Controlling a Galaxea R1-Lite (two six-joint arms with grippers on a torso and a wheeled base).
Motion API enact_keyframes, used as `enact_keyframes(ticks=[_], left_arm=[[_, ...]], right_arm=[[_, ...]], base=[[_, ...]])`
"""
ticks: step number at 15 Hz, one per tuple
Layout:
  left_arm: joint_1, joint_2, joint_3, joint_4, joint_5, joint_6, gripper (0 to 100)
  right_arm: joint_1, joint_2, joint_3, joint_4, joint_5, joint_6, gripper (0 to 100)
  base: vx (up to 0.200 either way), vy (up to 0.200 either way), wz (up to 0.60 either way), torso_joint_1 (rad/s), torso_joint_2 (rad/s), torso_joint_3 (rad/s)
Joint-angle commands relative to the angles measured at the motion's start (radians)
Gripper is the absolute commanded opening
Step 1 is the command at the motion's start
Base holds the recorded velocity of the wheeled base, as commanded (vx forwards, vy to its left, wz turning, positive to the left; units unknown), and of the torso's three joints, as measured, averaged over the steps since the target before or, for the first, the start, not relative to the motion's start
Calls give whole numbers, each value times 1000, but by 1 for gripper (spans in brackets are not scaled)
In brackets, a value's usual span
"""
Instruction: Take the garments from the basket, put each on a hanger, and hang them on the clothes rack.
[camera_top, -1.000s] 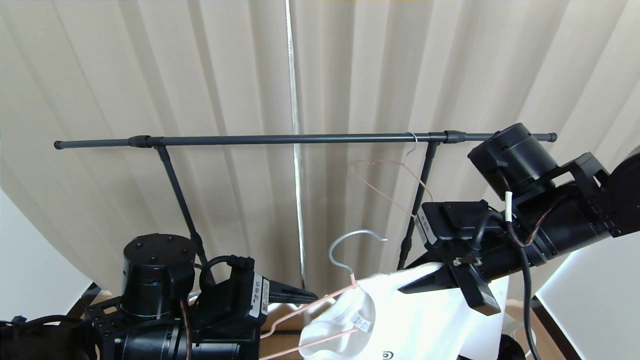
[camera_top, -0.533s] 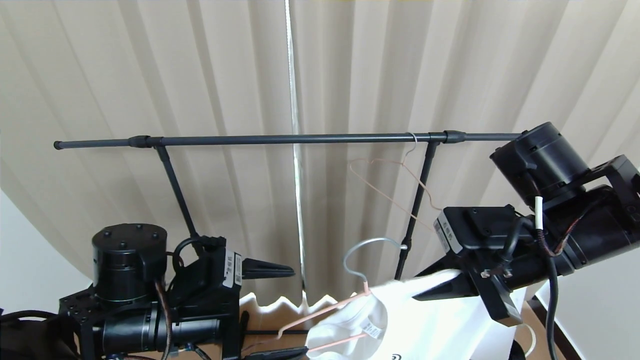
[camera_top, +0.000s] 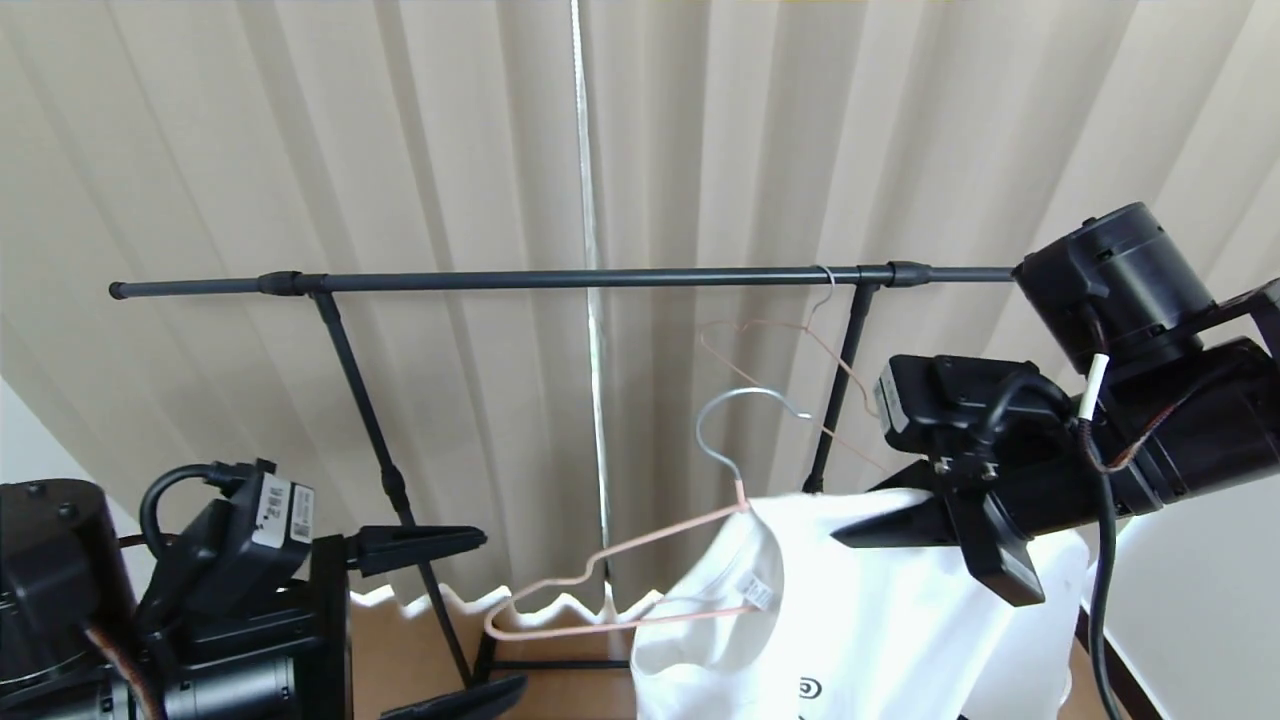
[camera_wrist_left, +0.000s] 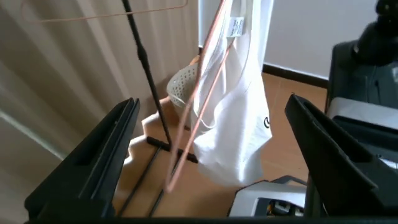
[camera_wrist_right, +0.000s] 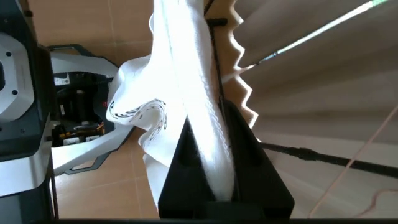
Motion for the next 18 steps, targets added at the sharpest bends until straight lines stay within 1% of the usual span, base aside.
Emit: enact_keyframes(ticks=[1,2,3,4,5,6,7,8,9,10,11,12,13,14,15,16,18], left_arm=[[9,-68,9,3,111,-75,100],[1,-66,6,6,169,-109,100],[-28,-54,-12,18,266,-150,100],[-40,-39,-24,38,315,-166,100],[-85,-3,-64,130,426,-190,100],[-137,26,-120,236,519,-235,100],[-198,47,-187,326,608,-305,100],[-241,84,-253,395,667,-371,100],[-287,153,-344,477,740,-446,100],[-304,190,-371,501,774,-465,100],[-335,290,-411,514,863,-480,100],[-367,372,-451,504,953,-486,100],[-379,406,-471,498,993,-497,100],[-405,464,-508,468,1062,-531,100],[-410,492,-521,437,1098,-544,100],[-410,501,-526,417,1108,-546,100],[-408,537,-531,336,1116,-552,100]], right_arm=[[22,6,-26,-24,-57,54,0],[33,6,-21,-62,-88,97,0],[53,2,3,-134,-160,173,0],[62,-3,14,-165,-192,193,0],[72,-9,32,-218,-246,197,0],[76,-20,41,-241,-270,197,0],[89,-21,43,-257,-286,199,0],[97,-25,45,-268,-298,200,0],[97,-32,48,-277,-301,202,0],[97,-35,52,-284,-301,205,0],[99,-41,66,-314,-301,232,0],[109,-43,80,-344,-306,271,0],[117,-43,83,-358,-313,286,0],[122,-43,94,-380,-344,314,0],[122,-48,104,-393,-356,331,0],[122,-54,112,-399,-358,338,0],[123,-75,137,-422,-358,344,0]], base=[[0,0,0,0,0,0],[0,0,0,0,0,0],[0,0,0,0,0,0],[0,0,0,0,0,0],[0,0,0,0,0,0],[0,0,0,0,0,0],[0,0,0,0,0,0],[0,0,0,0,0,0],[0,0,0,0,0,0],[0,0,0,0,0,0],[0,0,0,0,0,0],[0,0,0,0,0,0],[0,0,0,0,0,0],[0,0,0,0,0,0],[0,0,0,0,0,0],[0,0,0,0,0,0],[0,0,0,0,0,0]])
